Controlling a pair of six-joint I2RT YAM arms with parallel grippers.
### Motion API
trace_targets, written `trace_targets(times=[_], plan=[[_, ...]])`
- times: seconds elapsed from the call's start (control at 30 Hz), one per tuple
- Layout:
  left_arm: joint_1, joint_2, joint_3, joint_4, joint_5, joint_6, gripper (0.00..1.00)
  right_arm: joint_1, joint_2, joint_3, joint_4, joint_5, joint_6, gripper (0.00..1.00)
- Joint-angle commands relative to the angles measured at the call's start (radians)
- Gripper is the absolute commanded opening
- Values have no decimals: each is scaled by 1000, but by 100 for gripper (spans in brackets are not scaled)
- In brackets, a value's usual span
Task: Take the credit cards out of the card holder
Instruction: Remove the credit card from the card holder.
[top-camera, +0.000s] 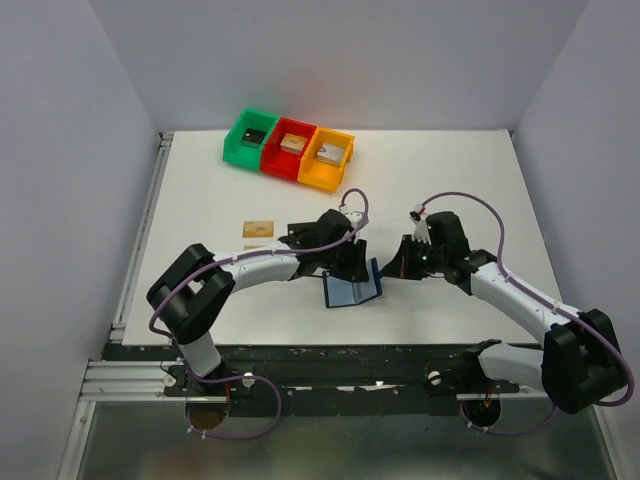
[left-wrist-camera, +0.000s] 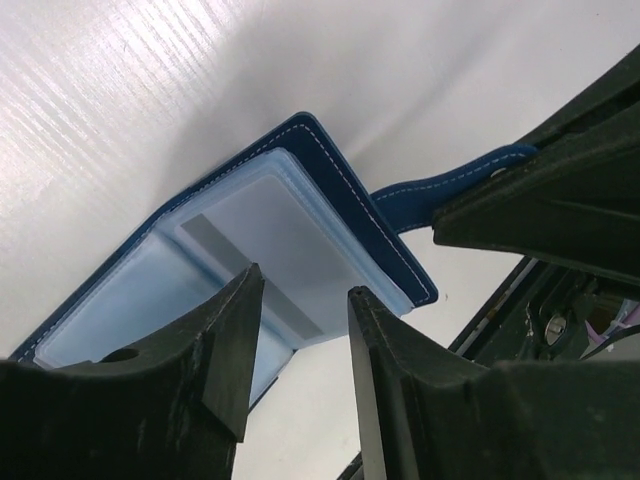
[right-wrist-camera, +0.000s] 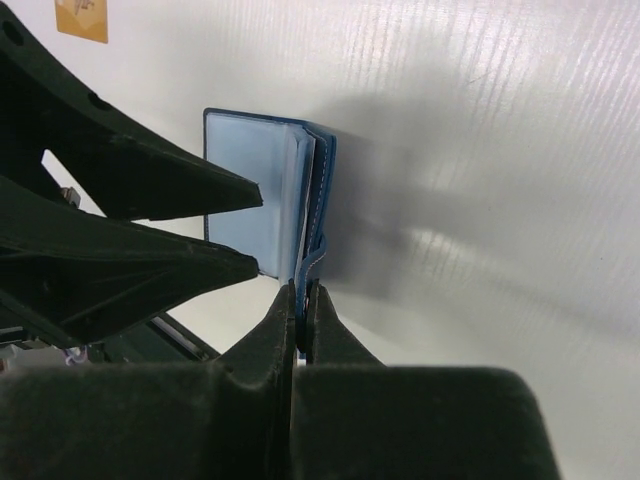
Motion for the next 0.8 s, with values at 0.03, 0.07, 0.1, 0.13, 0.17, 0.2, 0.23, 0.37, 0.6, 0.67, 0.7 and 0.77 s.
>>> trace_targets(times=[0.03,0.07,0.1,0.13,0.17,0.2,0.23,0.37,0.6,0.67,0.7,0.77], plan=[[-16,37,52,-51,-38,23,53,-6,-8,-20,42,-60,-10,0],[-18,41,55,-54,-41,25,54,-7,-10,-20,48,-64,-9,0],[-21,44,60,-55,-43,25,54,-6,-8,-25,51,-70,-7,0],[-21,44,63,-56,-44,25,55,-4,-8,-26,57,-75,-6,0],[-23,50,67,-61,-47,26,56,-6,-8,-29,60,-80,-6,0],[-24,51,72,-67,-52,28,56,-7,-8,-28,62,-83,-4,0],[-26,53,74,-70,-55,28,57,-6,-8,-29,62,-84,-4,0],[-29,54,78,-73,-63,26,59,-6,-7,-31,66,-92,-4,0],[-35,61,84,-82,-72,28,62,-7,-2,-32,68,-98,-6,0],[-38,61,87,-85,-75,26,63,-6,-5,-33,69,-101,-6,0],[-39,59,89,-90,-79,26,64,-7,-5,-34,72,-103,-4,0],[-41,56,86,-93,-87,26,66,-6,-10,-34,73,-106,-4,0]])
